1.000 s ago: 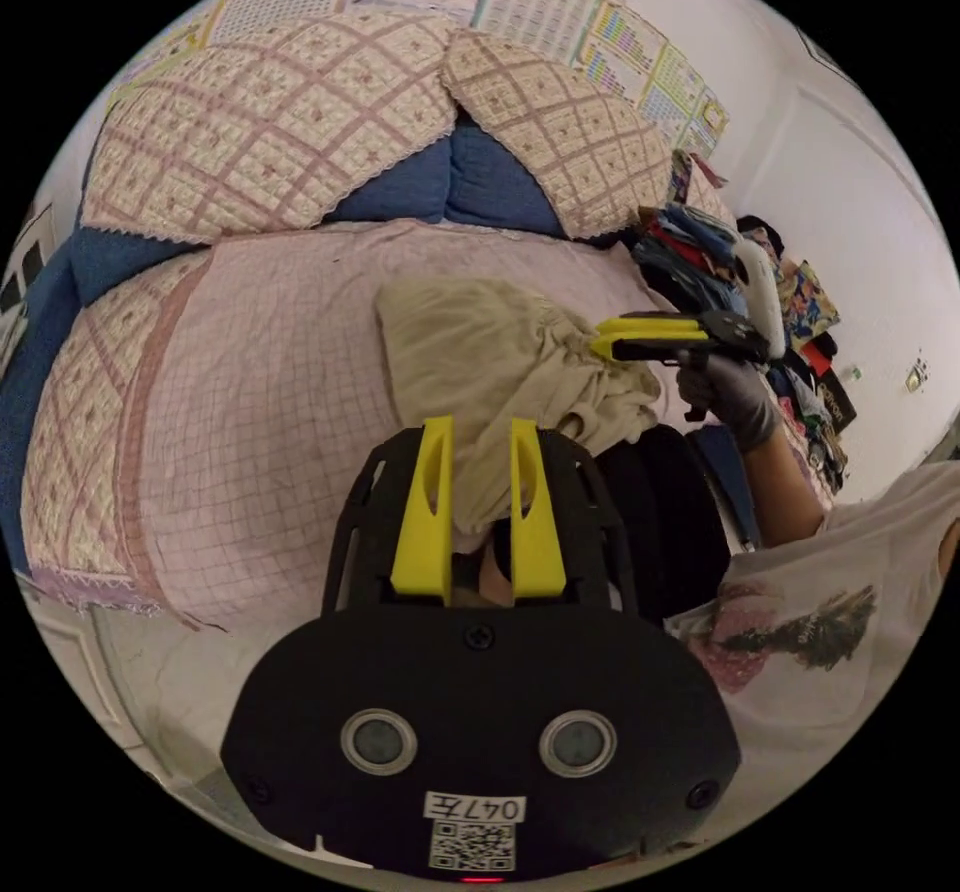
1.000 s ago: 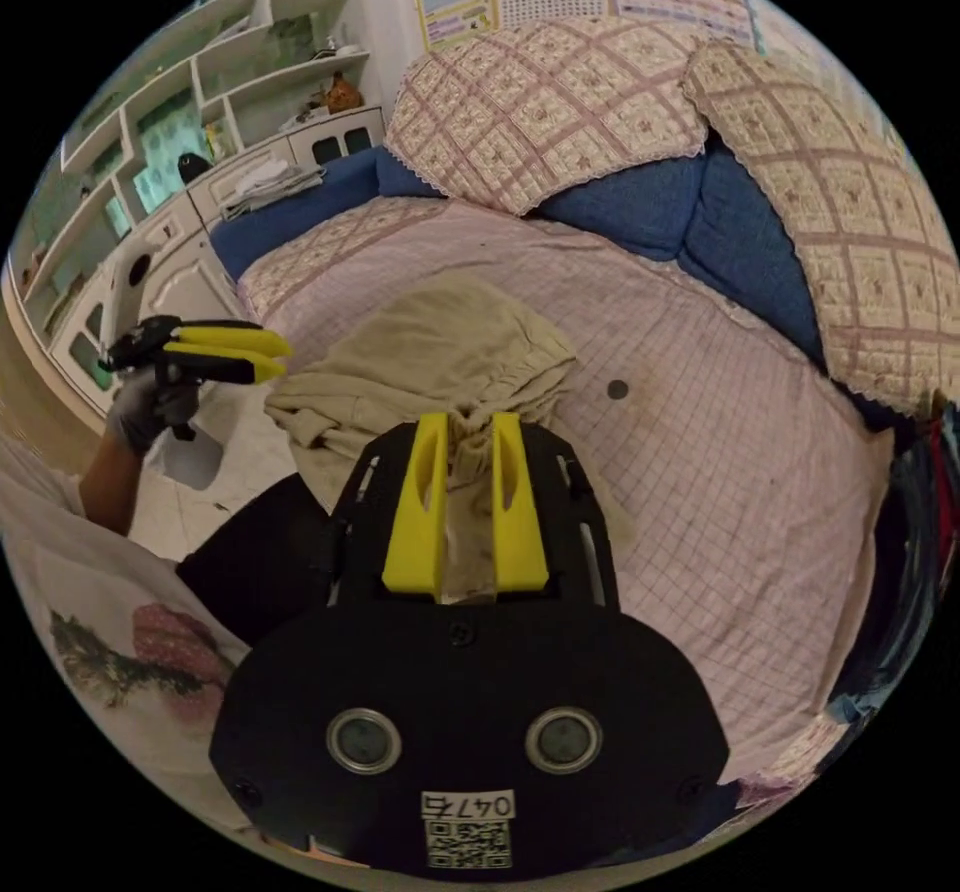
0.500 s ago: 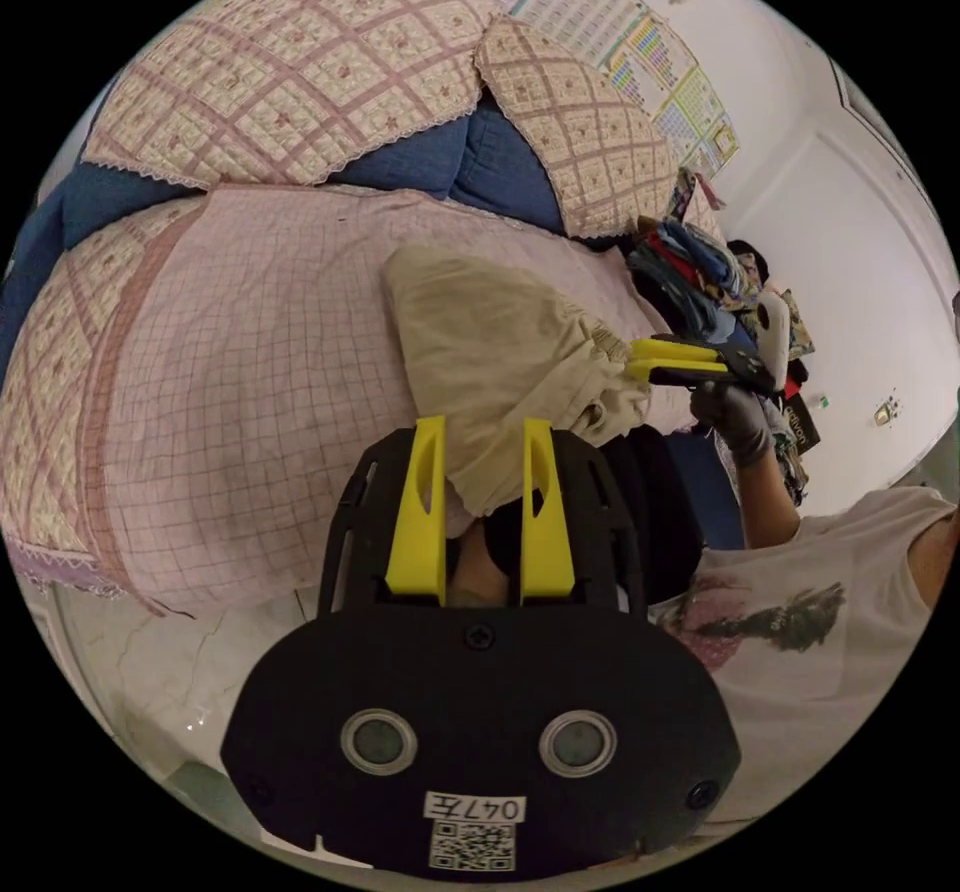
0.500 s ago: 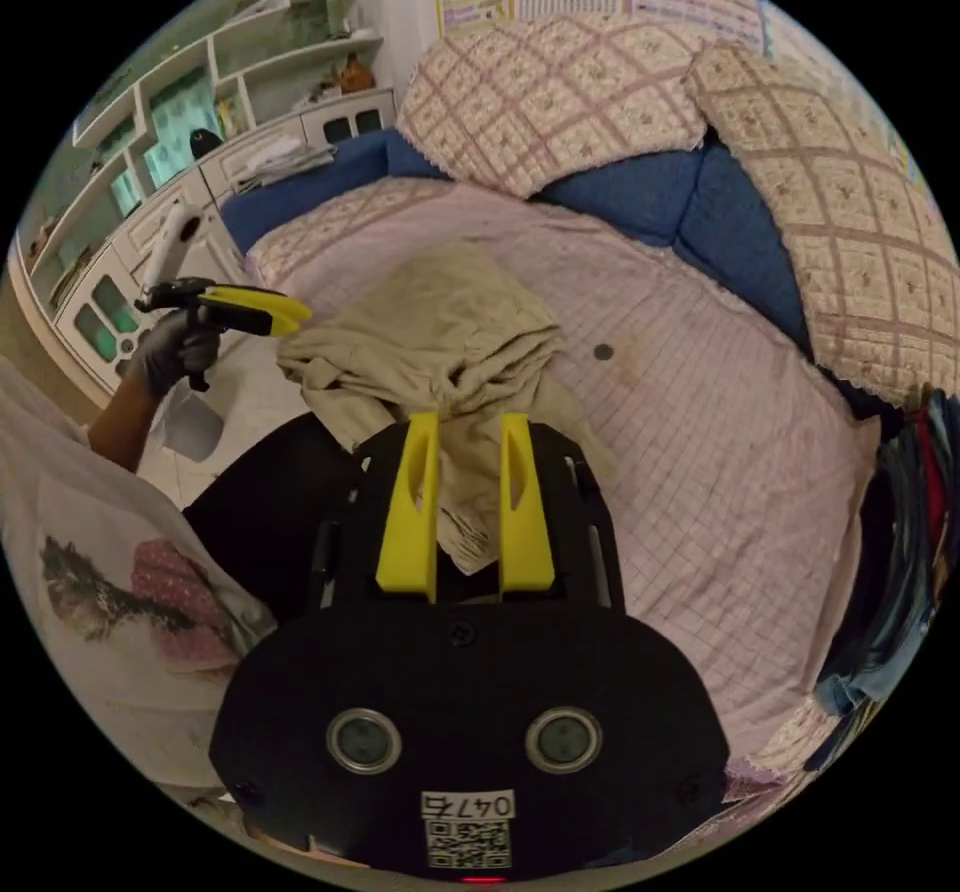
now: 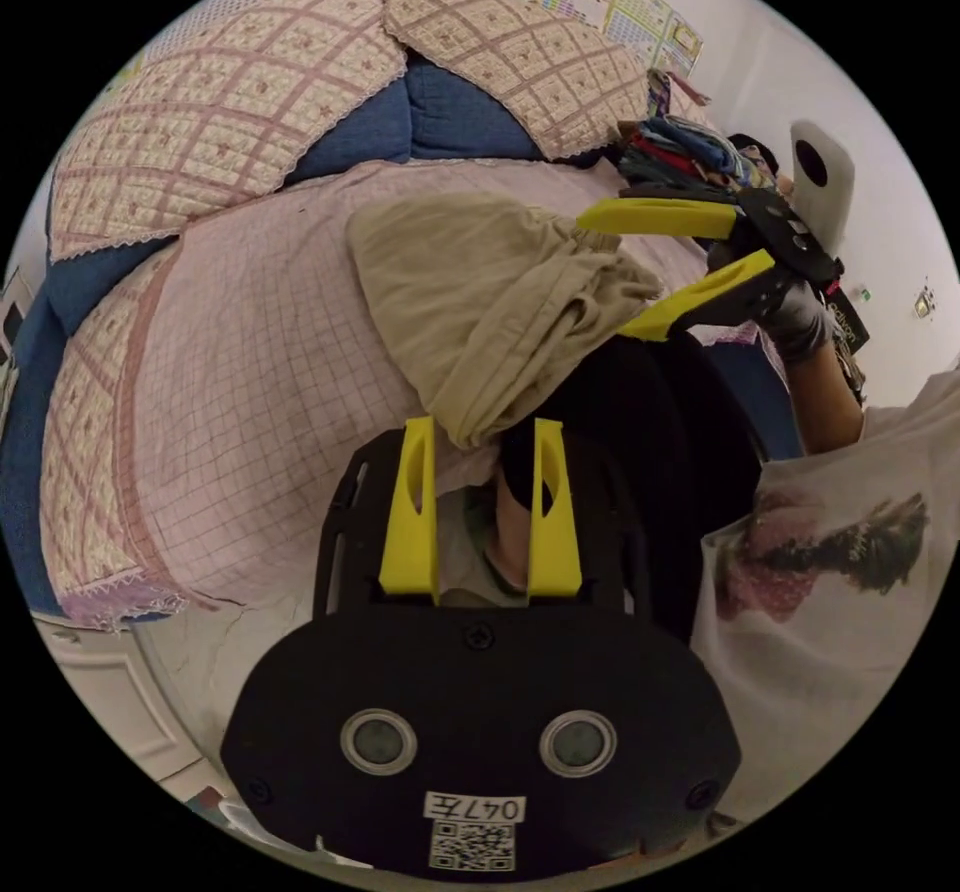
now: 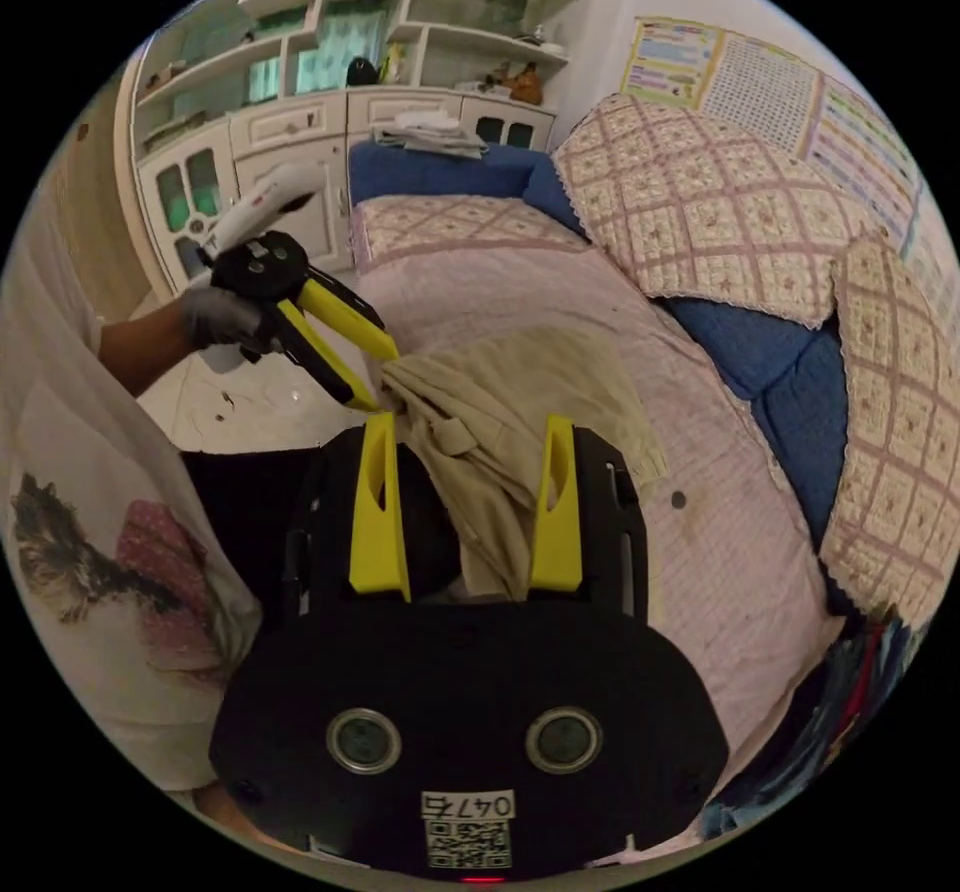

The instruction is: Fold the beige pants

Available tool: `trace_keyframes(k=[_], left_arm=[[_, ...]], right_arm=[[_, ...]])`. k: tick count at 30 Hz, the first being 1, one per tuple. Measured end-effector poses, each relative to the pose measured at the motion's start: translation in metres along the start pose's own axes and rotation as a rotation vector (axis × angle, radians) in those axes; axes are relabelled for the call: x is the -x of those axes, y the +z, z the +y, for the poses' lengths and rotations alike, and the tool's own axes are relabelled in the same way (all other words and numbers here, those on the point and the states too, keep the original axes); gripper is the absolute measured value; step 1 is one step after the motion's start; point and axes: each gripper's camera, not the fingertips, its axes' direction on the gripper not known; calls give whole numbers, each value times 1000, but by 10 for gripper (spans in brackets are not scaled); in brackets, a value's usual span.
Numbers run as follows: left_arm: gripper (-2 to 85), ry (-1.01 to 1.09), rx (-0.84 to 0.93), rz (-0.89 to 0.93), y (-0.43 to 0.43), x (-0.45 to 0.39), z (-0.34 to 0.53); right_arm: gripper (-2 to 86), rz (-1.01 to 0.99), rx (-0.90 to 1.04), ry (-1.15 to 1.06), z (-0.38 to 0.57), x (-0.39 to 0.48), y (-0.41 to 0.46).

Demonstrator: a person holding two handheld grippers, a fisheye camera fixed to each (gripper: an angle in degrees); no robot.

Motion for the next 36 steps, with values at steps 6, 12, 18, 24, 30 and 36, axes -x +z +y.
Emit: trace_keyframes(k=[6,12,18,24,30,36], left_arm=[[104,-25,-16,21,0,11,11],[73,13,-8,-39,-11,3,14],[55,23,-38,-101,-30,-4,17],[54,25,-23,-108,-34,-3,16],[53,33,-18,-115,-36,-2,13],[52,50,-20,-140,-41,-3,6]], right_arm=[[112,-35,-17,224,28,-54,-13],[110,122,190,88,28,-46,22],[100,-42,70,274,37,-80,12],[108,-225,5,452,47,-111,20],[95,-197,3,513,44,-106,29],[65,-83,107,302,15,-86,40]])
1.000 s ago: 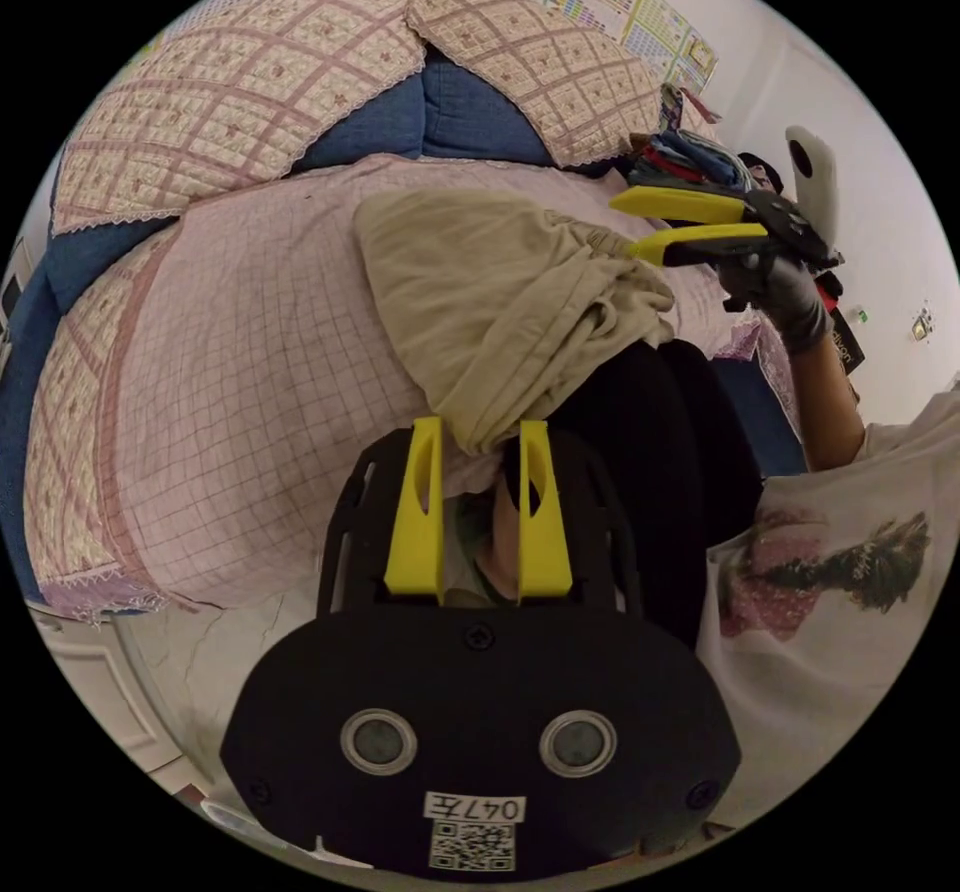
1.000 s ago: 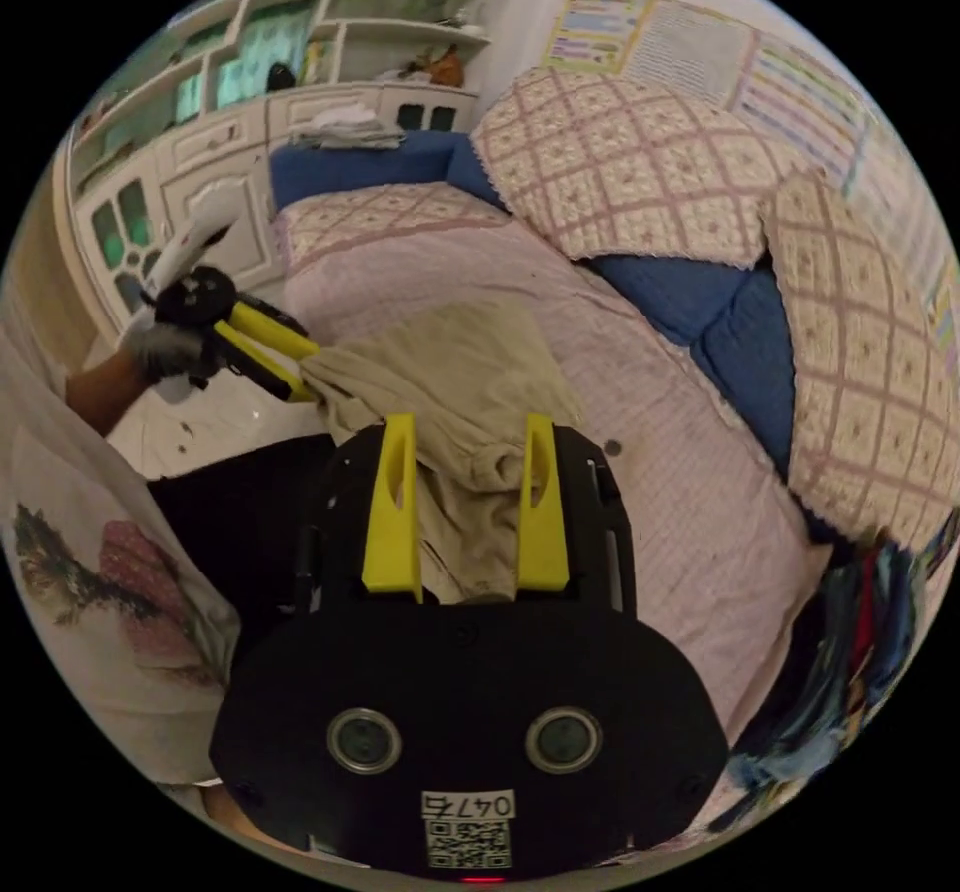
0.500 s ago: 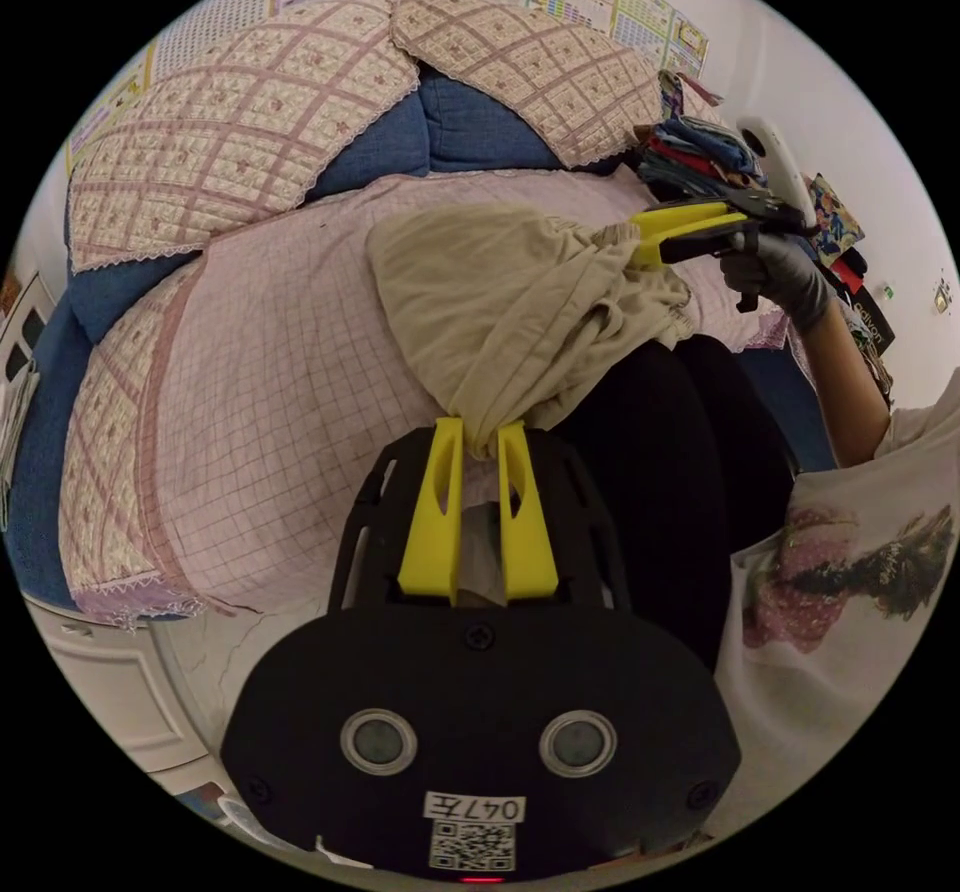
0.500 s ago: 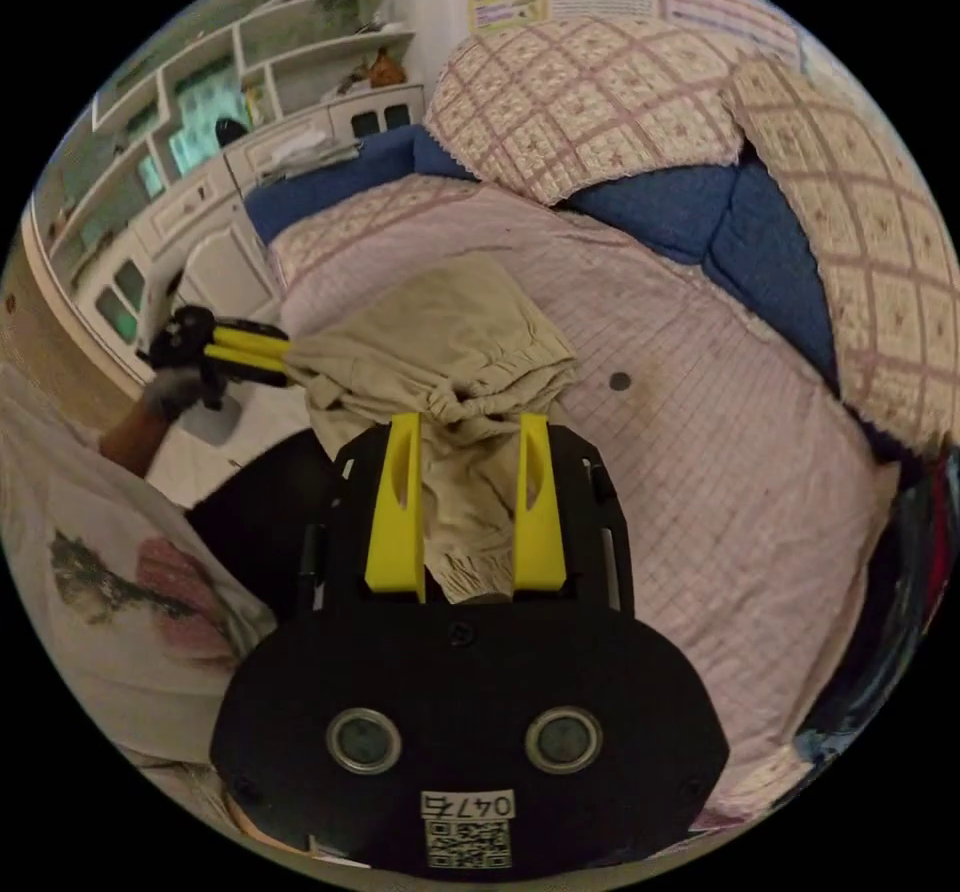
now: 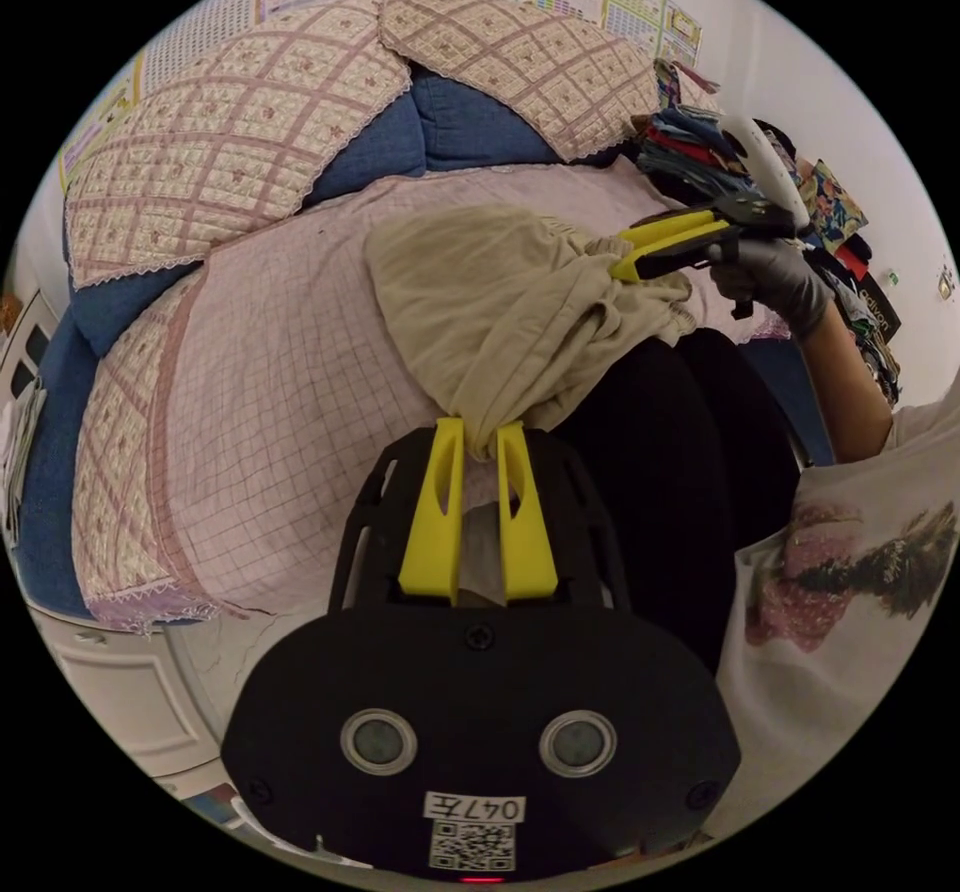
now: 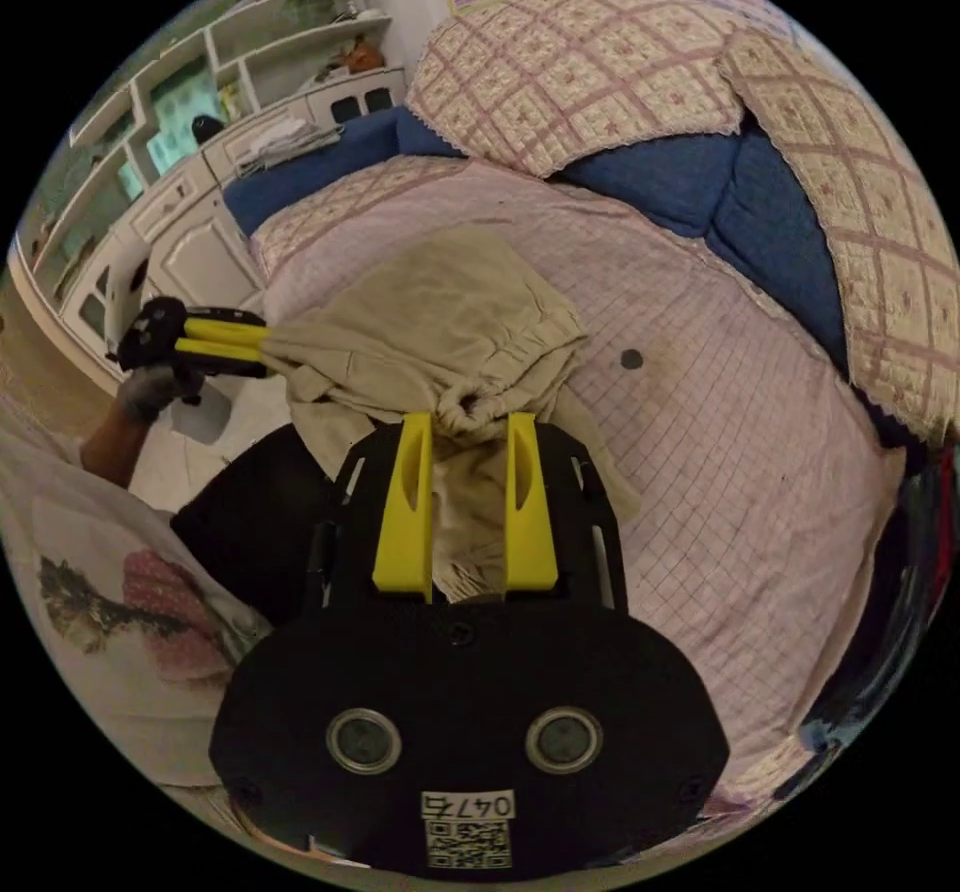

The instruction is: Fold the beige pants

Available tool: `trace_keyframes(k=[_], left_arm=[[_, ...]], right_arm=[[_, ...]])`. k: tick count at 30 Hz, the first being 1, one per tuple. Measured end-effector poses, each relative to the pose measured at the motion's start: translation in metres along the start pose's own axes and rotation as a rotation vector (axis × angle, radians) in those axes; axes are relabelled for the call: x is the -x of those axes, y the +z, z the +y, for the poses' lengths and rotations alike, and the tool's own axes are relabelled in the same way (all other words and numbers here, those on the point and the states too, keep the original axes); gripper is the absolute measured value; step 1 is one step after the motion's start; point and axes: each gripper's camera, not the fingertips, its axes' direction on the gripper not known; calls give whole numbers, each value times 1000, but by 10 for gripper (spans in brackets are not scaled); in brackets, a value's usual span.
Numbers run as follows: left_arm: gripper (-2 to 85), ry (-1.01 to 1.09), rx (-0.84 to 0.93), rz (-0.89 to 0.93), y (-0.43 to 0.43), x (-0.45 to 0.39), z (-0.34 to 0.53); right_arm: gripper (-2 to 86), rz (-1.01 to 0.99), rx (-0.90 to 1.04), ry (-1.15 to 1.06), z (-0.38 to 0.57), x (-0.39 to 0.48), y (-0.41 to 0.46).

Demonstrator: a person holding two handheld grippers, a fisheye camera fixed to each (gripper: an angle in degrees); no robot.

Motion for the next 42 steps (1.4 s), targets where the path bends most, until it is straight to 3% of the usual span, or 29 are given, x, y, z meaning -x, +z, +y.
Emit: trace_keyframes(k=[5,14,22,27,34,40,42], left_arm=[[51,1,-26,-11,-7,3,-6],[49,2,-36,-23,3,7,-15],[46,-88,-98,35,13,22,-15],[45,-64,-89,12,28,15,-23],[45,-21,-72,-64,54,-10,-28],[43,-34,-82,-59,77,-21,-27],[43,-34,-80,-65,84,-27,-26]], right_arm=[[62,51,38,-138,-10,13,-5],[6,-155,71,-214,-32,-13,-10],[-9,-6,-118,-179,-6,23,-90],[-7,-40,111,-117,14,24,-40],[61,15,-122,-112,12,24,-111],[24,3,57,-221,-6,38,-86],[12,1,20,-198,-1,36,-102]])
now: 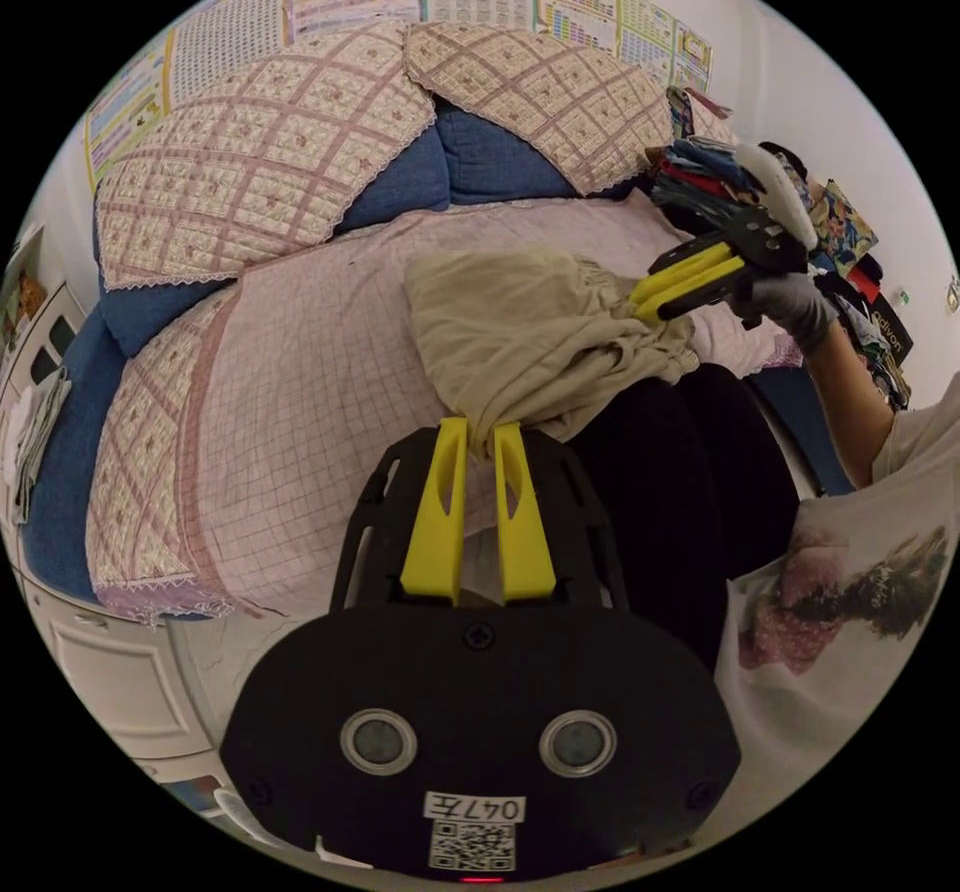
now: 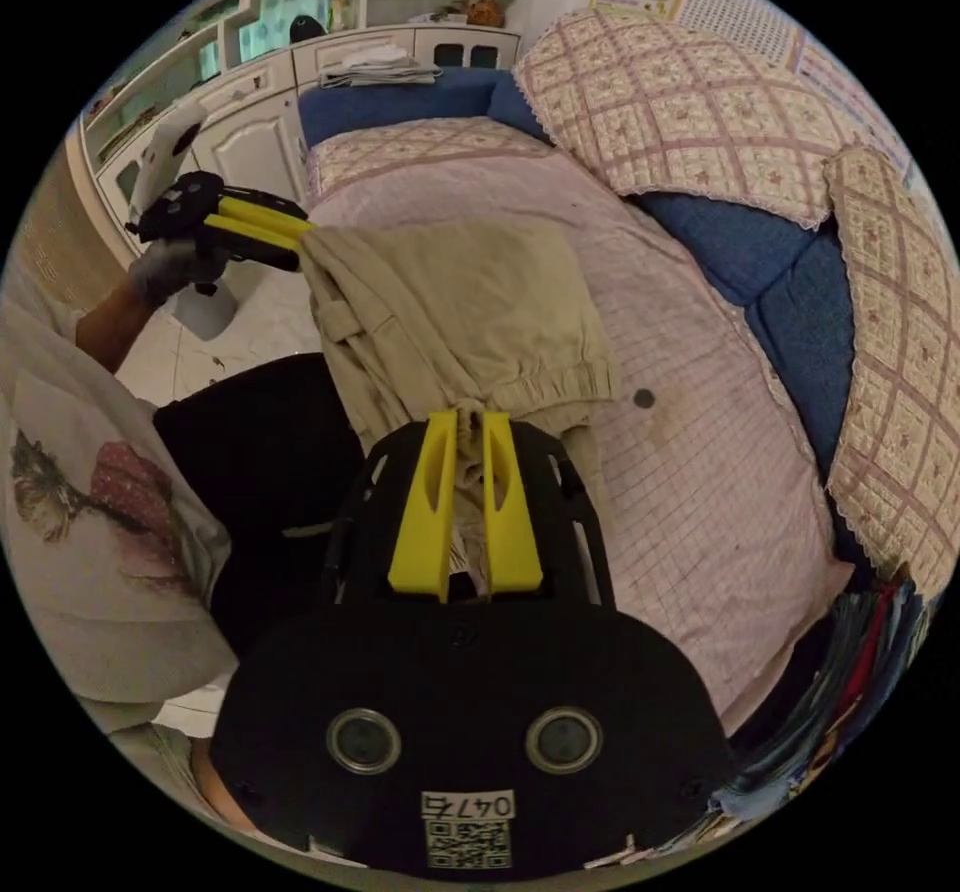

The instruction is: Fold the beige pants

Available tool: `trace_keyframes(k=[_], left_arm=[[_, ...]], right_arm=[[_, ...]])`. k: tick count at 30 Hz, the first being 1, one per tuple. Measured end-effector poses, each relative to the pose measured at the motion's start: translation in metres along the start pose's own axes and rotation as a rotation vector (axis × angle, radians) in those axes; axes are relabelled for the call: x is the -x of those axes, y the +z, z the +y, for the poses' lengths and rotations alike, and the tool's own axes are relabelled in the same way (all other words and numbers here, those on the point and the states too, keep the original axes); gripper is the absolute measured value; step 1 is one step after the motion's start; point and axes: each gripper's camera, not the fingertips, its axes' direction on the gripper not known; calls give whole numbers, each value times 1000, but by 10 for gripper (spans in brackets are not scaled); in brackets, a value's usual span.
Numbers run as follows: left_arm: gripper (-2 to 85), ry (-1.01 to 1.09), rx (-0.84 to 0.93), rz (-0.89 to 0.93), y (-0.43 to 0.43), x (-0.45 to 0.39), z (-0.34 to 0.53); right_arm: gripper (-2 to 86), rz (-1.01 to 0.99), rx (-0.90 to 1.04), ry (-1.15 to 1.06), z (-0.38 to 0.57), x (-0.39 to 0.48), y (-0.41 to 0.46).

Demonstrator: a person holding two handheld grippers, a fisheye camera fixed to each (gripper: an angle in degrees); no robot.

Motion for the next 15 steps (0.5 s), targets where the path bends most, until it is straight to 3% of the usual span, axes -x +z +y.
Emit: trace_keyframes(k=[4,8,11,15], left_arm=[[43,3,-9,9,14,-12,5],[43,27,-21,4,25,-33,7],[42,50,-20,-41,30,-53,7],[41,53,-44,-46,33,-72,8]], right_arm=[[1,28,-132,67,27,-2,-57],[3,-68,18,72,44,-4,-42],[21,-28,-34,101,58,0,-67],[164,37,-247,94,62,14,-146]])
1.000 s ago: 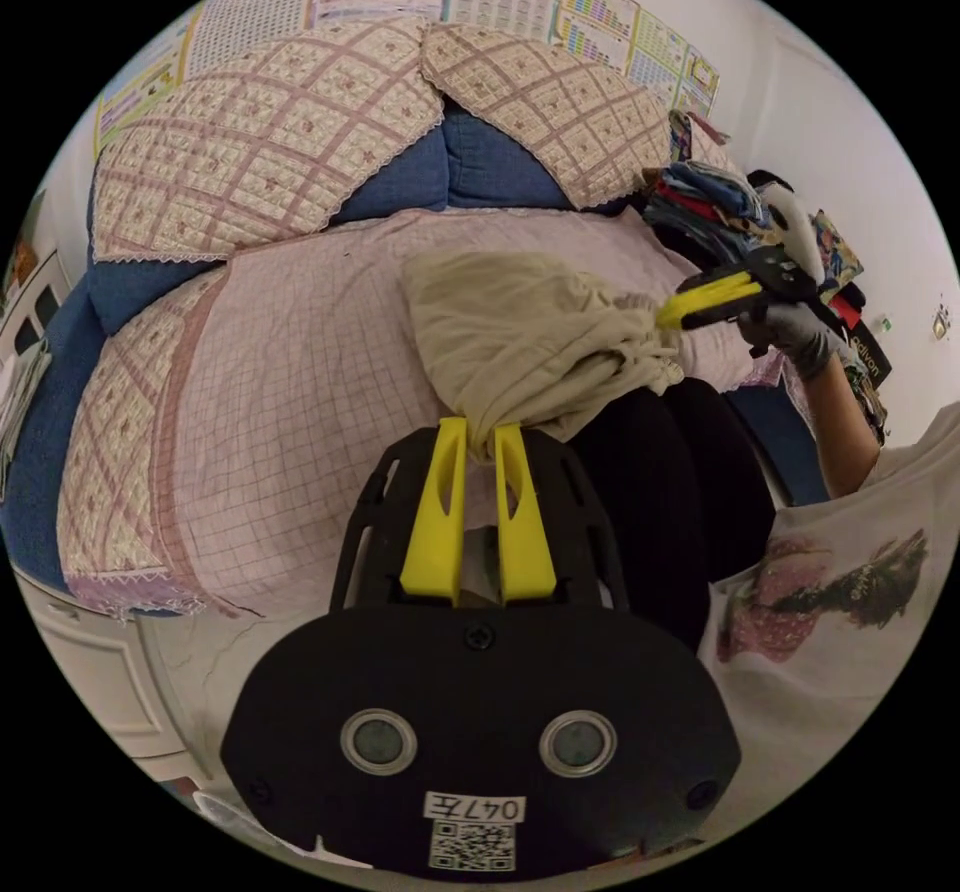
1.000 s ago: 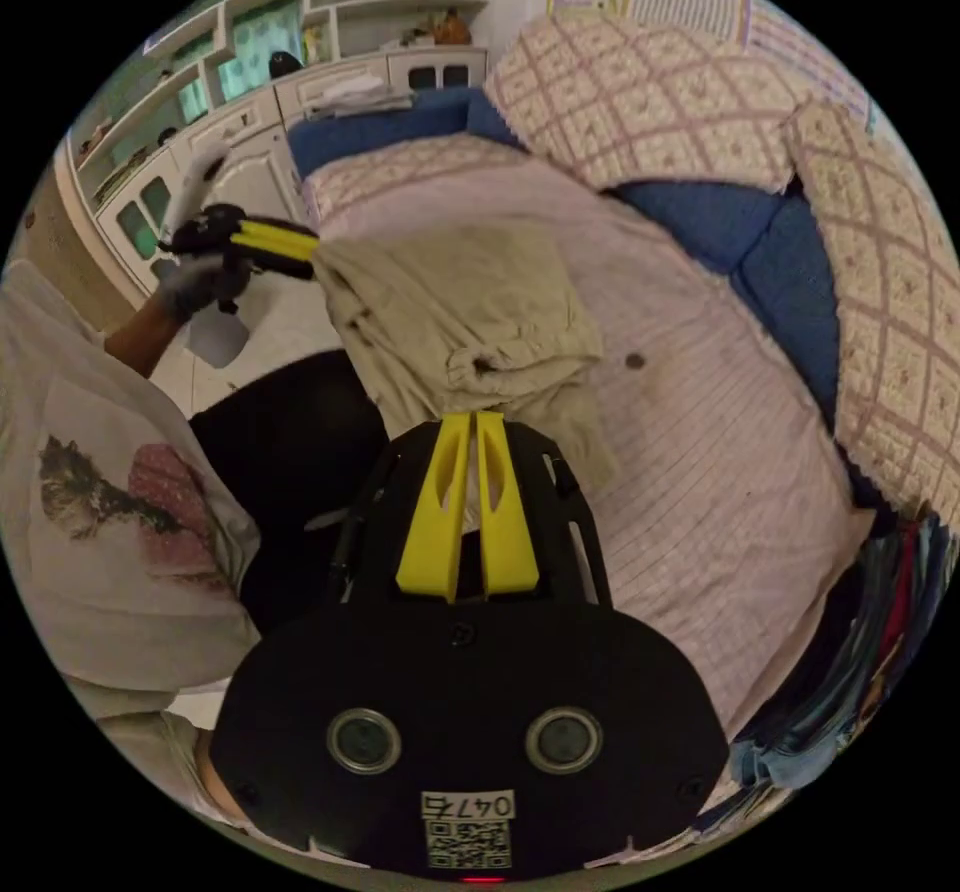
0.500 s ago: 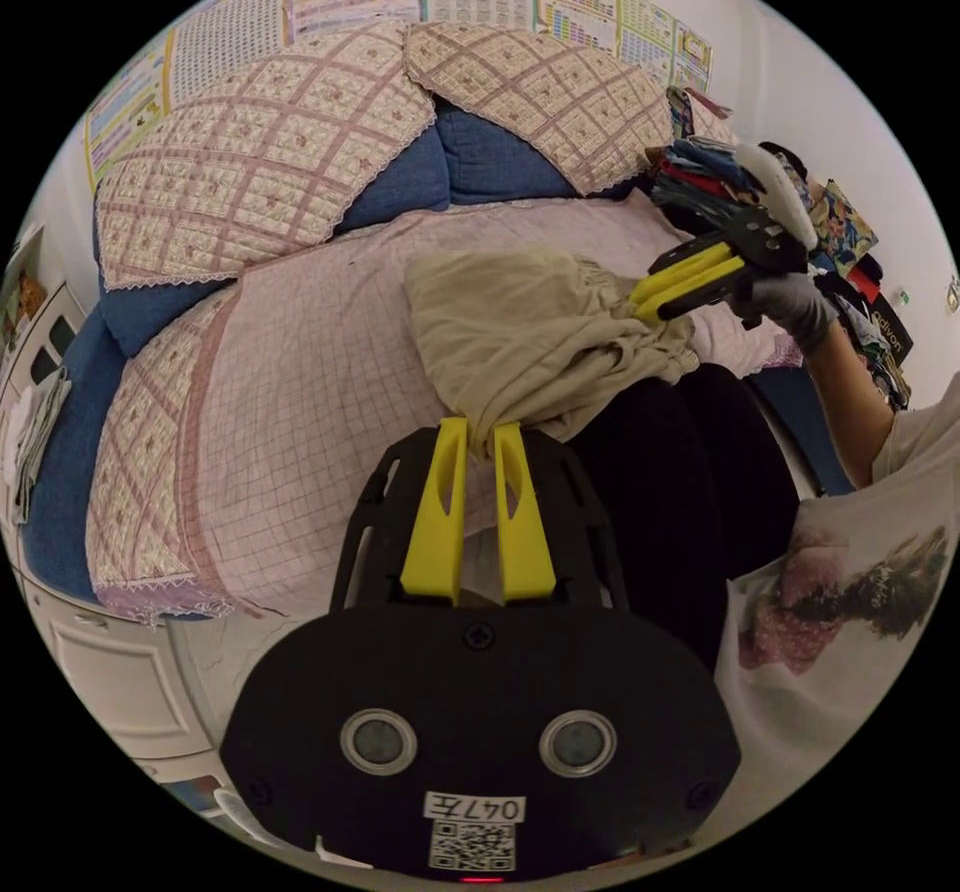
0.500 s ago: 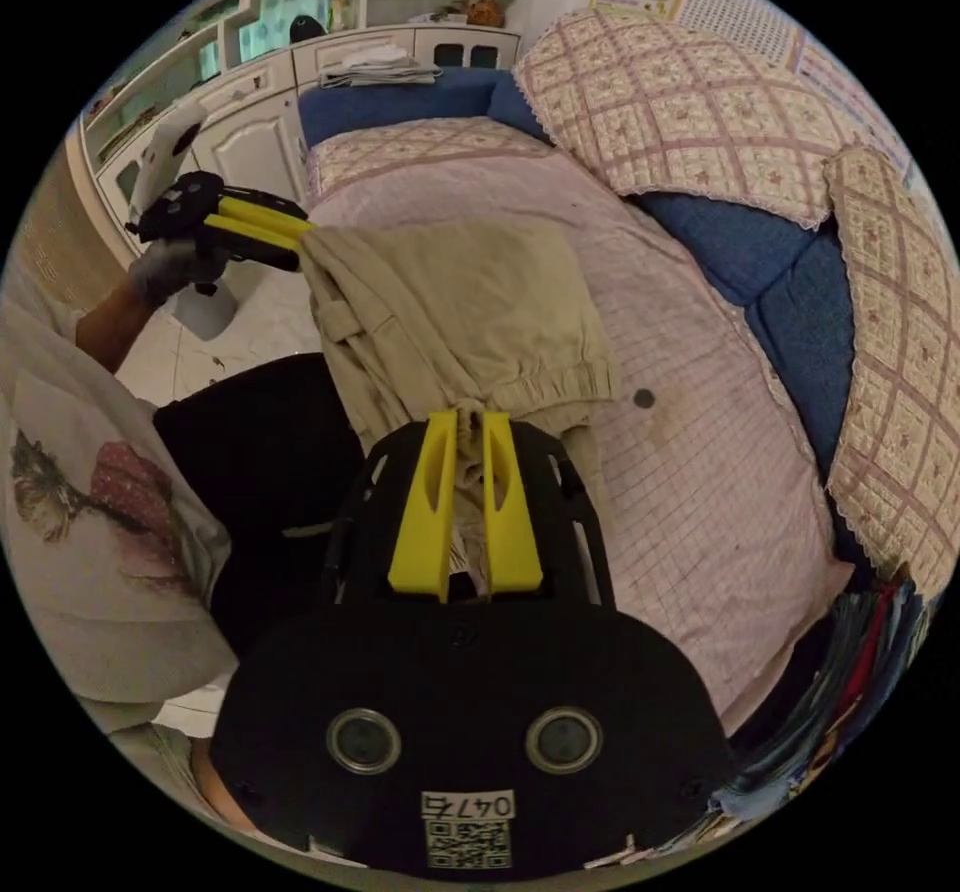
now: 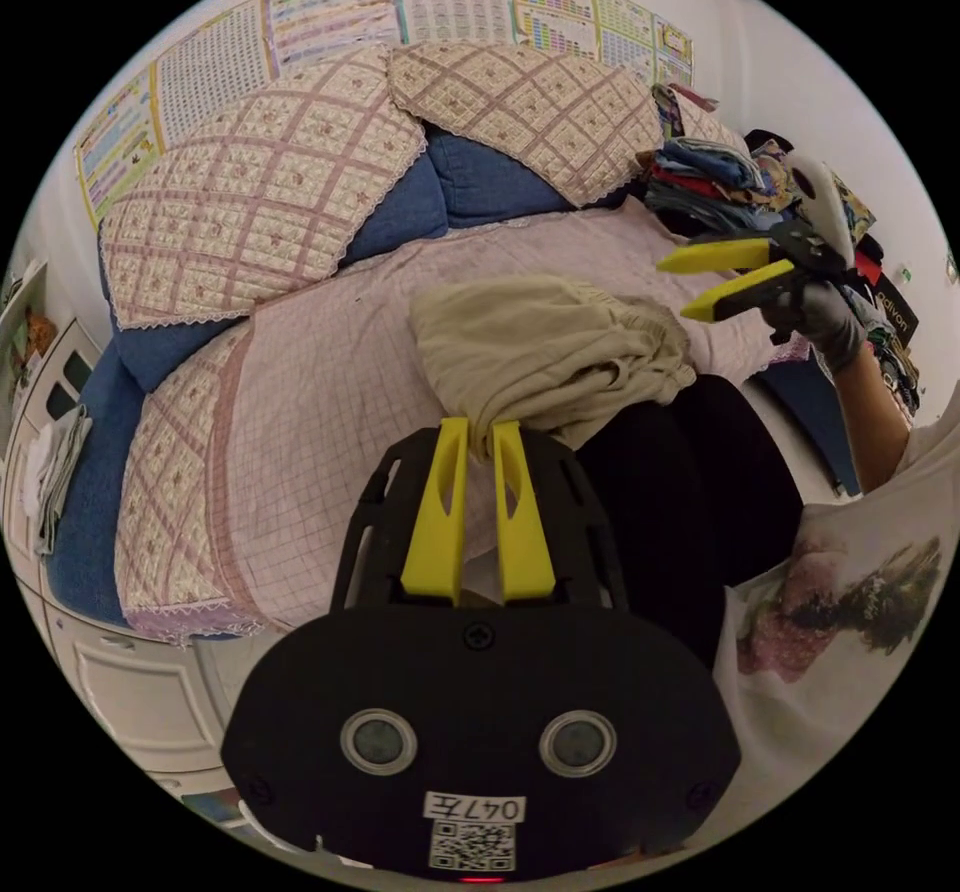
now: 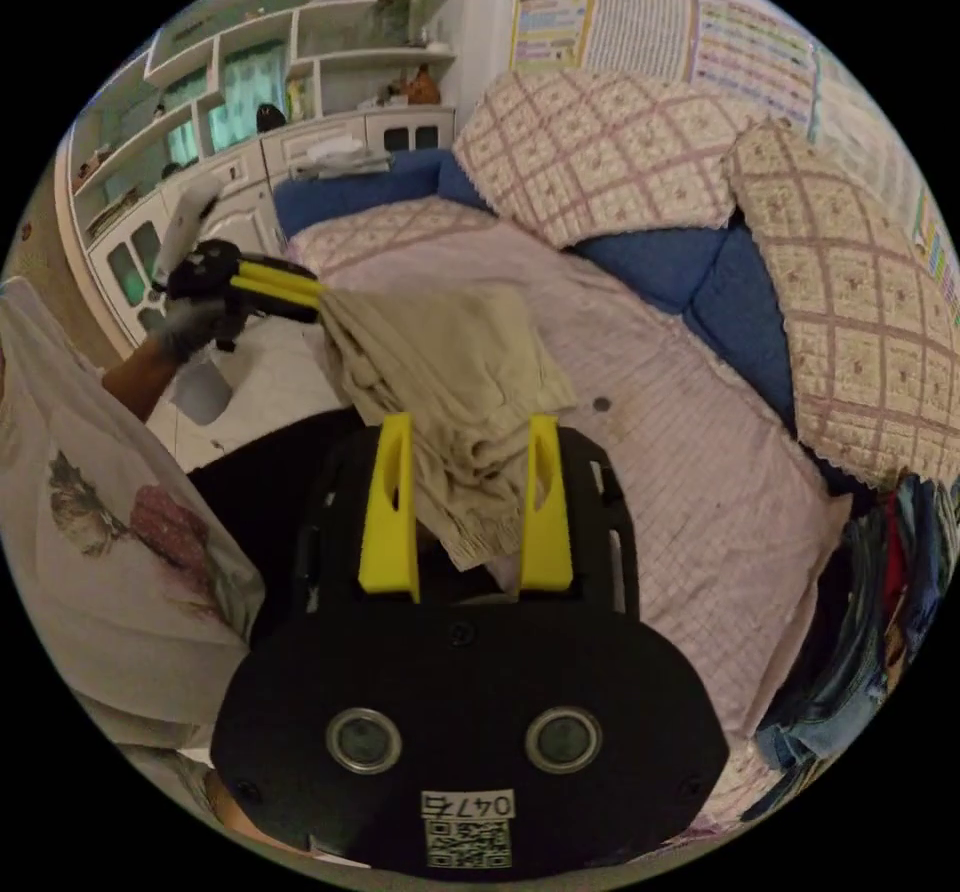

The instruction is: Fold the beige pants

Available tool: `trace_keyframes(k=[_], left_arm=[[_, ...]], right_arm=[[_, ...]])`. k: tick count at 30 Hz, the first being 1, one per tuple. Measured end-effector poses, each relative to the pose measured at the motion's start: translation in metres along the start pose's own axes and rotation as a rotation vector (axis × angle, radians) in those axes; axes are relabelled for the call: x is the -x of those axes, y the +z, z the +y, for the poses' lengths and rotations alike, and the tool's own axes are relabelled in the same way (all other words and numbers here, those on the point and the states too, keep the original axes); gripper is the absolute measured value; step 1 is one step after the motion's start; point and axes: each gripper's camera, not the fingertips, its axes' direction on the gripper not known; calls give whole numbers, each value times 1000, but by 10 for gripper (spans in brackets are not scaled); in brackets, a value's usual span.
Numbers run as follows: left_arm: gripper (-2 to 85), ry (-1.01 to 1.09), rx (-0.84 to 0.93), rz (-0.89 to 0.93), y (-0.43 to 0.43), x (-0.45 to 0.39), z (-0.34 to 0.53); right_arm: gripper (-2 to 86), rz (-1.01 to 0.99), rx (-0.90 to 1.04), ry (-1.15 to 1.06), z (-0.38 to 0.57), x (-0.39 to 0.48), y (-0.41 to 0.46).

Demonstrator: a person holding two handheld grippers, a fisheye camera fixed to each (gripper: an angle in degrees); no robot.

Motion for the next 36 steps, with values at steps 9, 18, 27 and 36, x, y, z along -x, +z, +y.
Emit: trace_keyframes(k=[9,18,27,36], left_arm=[[37,6,-64,40,-2,-52,-7],[35,135,-276,102,-31,-159,-24],[55,361,-312,426,-14,-320,-22],[-9,542,-66,338,120,-503,48]], right_arm=[[226,149,105,-209,-37,73,30],[35,500,10,-55,-14,13,-85],[13,603,-381,533,157,-122,-399],[13,938,-117,867,349,-232,-562]])
